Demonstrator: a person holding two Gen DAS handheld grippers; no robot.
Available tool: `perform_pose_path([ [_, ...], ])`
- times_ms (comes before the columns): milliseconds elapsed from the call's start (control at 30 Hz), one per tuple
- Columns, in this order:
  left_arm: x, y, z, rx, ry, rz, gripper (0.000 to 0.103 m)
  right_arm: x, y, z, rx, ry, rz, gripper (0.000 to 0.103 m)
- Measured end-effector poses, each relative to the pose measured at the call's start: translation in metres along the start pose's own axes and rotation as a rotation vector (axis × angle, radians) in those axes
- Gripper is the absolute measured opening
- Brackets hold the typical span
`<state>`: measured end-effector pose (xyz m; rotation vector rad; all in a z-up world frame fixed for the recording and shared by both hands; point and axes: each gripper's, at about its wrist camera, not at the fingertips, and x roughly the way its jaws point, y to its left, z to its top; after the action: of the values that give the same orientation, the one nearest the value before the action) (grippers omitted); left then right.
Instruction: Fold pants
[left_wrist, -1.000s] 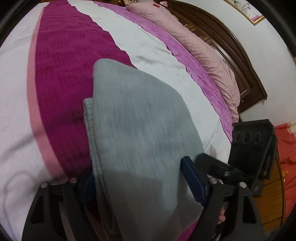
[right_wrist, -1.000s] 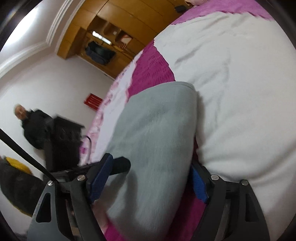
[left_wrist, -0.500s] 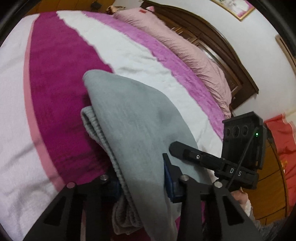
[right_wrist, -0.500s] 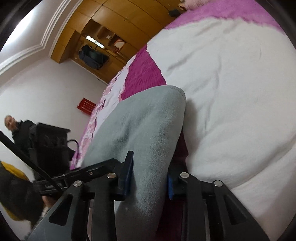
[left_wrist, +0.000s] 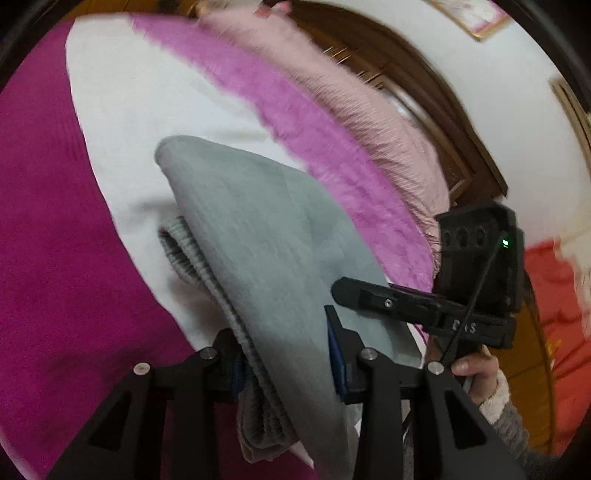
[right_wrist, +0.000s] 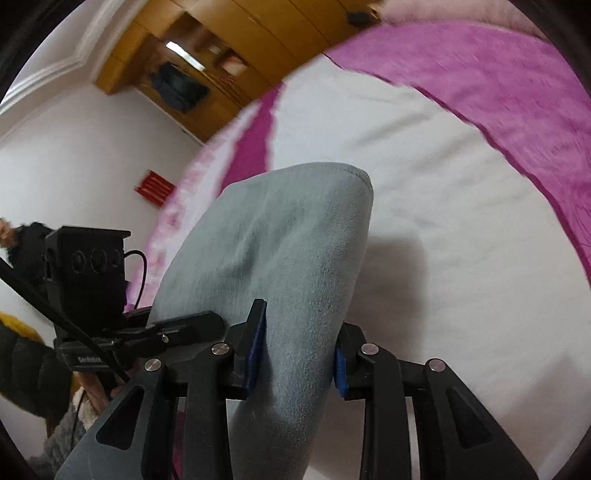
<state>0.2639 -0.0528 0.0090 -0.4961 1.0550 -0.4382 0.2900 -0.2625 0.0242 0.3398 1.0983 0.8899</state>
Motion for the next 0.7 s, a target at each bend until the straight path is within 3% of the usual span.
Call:
perform_pose_path([
  [100, 0.032, 0.004, -0.009, -0.005, 0.050, 0.055, 0.048, 0.017, -0.024, -0.003, -0.014, 0.111, -0.094, 0.038],
  [167, 0.028, -0.001, -0.016, 0.033, 0.004, 0.070, 0.053, 0.016, -0.032, -0.008, -0.029, 0.138, -0.066, 0.042],
  [233, 0.027, -0.003, -0.019, 0.057, 0.014, 0.102, 0.060, 0.005, -0.031, -0.011, -0.056, 0.138, -0.081, 0.055],
  [300, 0.020, -0.002, -0.024, 0.070, 0.024, 0.086, 0.063, -0.011, -0.027, -0.014, -0.108, 0.107, -0.154, 0.079],
  [400, 0.004, 0.001, -0.028, 0.083, -0.007, 0.100, 0.071, -0.038, -0.017, -0.024, -0.179, 0.046, -0.244, 0.083],
  [500, -0.031, -0.002, -0.037, 0.095, -0.102, 0.149, 0.087, -0.068, -0.004, -0.038, -0.240, -0.055, -0.222, 0.088],
  [600, -0.064, -0.015, -0.052, 0.129, -0.195, 0.194, 0.089, -0.099, 0.014, -0.056, -0.322, -0.189, -0.200, 0.100],
  [700, -0.093, -0.040, -0.069, 0.205, -0.292, 0.255, 0.089, -0.115, 0.042, -0.079, -0.368, -0.298, -0.220, 0.100],
])
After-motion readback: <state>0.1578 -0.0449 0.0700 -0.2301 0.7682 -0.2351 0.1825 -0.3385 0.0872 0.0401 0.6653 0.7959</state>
